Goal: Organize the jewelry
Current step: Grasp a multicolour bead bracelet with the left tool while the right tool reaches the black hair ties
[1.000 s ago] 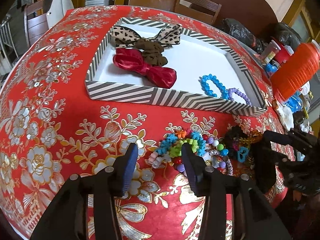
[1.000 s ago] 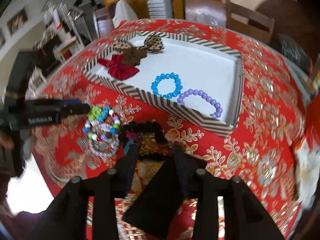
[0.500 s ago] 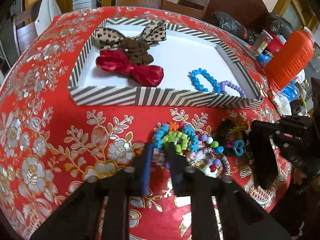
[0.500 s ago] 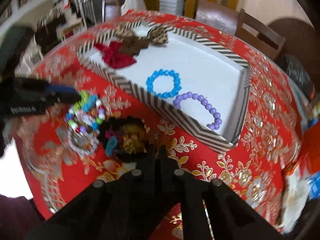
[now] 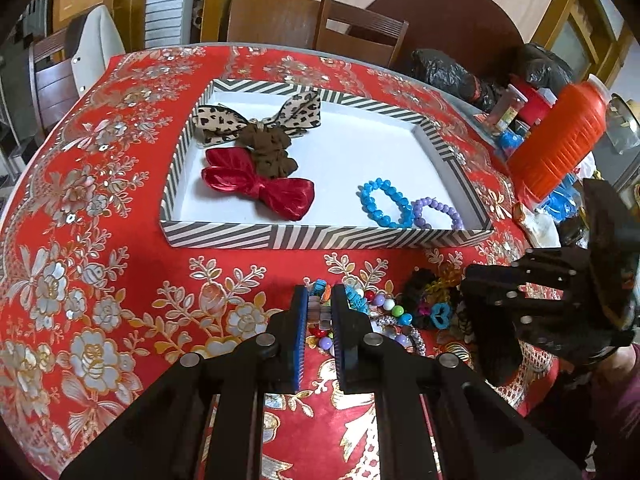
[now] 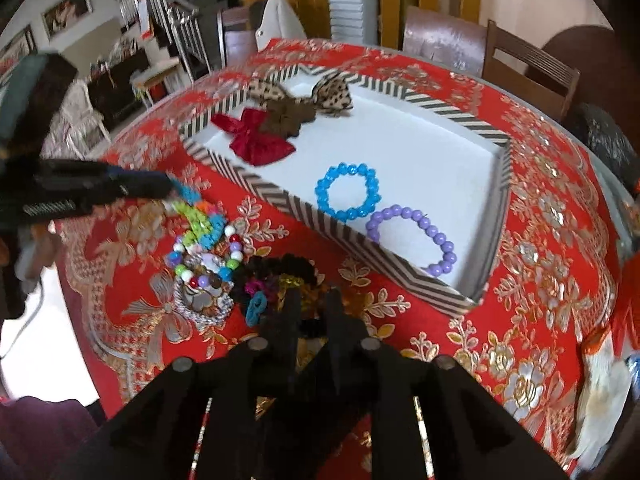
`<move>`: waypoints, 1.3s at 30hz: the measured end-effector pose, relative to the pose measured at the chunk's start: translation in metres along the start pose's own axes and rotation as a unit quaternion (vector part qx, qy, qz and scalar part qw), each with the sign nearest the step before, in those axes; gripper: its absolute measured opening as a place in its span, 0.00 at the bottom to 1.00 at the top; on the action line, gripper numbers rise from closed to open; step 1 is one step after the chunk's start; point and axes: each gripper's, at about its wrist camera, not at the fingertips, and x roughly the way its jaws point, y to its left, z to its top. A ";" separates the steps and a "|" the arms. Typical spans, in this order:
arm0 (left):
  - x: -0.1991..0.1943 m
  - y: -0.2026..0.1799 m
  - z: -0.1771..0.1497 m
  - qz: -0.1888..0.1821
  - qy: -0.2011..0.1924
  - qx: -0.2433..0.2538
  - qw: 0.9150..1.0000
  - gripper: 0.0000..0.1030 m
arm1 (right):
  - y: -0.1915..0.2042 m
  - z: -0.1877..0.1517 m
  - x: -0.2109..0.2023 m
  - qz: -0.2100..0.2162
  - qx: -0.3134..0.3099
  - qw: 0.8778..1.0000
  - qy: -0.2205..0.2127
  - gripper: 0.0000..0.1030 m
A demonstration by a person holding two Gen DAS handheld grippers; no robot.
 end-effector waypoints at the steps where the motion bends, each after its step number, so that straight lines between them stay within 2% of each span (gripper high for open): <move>1: -0.001 0.002 0.000 0.000 0.001 -0.004 1.000 0.13 | 0.000 0.000 0.003 -0.006 -0.006 1.000 0.005 0.13; 3: -0.003 0.005 0.001 -0.006 0.000 -0.013 1.000 0.13 | 0.000 0.001 0.010 -0.017 -0.018 1.000 0.015 0.14; 7: -0.011 0.006 0.003 -0.010 -0.007 -0.015 1.000 0.13 | -0.004 0.005 0.019 -0.011 -0.017 1.000 0.016 0.15; 10: -0.021 0.004 0.008 -0.013 -0.020 -0.017 1.000 0.13 | -0.011 0.006 0.016 0.009 0.020 1.000 -0.001 0.00; 15: -0.041 0.002 0.019 -0.020 -0.045 -0.015 0.999 0.13 | -0.023 0.007 -0.013 0.045 0.068 0.996 -0.045 0.00; 18: -0.048 -0.002 0.024 -0.017 -0.054 -0.010 0.998 0.13 | -0.023 0.008 -0.030 0.050 0.068 0.994 -0.063 0.00; 21: -0.049 -0.002 0.023 -0.017 -0.054 -0.011 0.998 0.13 | -0.019 0.010 -0.029 0.049 0.051 0.996 -0.061 0.00; 23: -0.049 -0.001 0.022 -0.015 -0.052 -0.014 0.998 0.13 | -0.012 0.011 -0.018 0.036 0.027 0.998 -0.037 0.08; 24: -0.049 -0.001 0.021 -0.014 -0.052 -0.016 0.998 0.13 | -0.009 0.011 -0.009 0.030 0.016 0.999 -0.018 0.21; 25: -0.049 0.000 0.020 -0.014 -0.051 -0.017 0.998 0.13 | -0.006 0.010 -0.004 0.022 0.006 1.000 -0.011 0.30; 28: -0.052 0.001 0.019 -0.014 -0.052 -0.019 0.998 0.13 | -0.003 0.010 0.010 0.003 -0.018 1.000 -0.001 0.30; 31: -0.054 0.001 0.020 -0.013 -0.054 -0.019 0.998 0.13 | -0.002 0.011 0.025 0.001 -0.028 0.999 0.017 0.30; 32: -0.054 0.000 0.020 -0.013 -0.055 -0.019 0.998 0.13 | -0.002 0.011 0.026 0.008 -0.033 0.999 0.010 0.30; 33: -0.054 0.000 0.021 -0.013 -0.055 -0.019 0.998 0.13 | -0.003 0.010 0.028 0.010 -0.032 0.999 0.016 0.30; 35: -0.052 -0.001 0.021 -0.014 -0.053 -0.020 0.998 0.13 | -0.003 0.008 0.027 0.012 -0.025 0.999 0.019 0.11; 39: -0.053 -0.003 0.023 -0.015 -0.054 -0.017 0.998 0.13 | -0.010 0.006 0.002 0.039 0.012 0.999 -0.017 0.09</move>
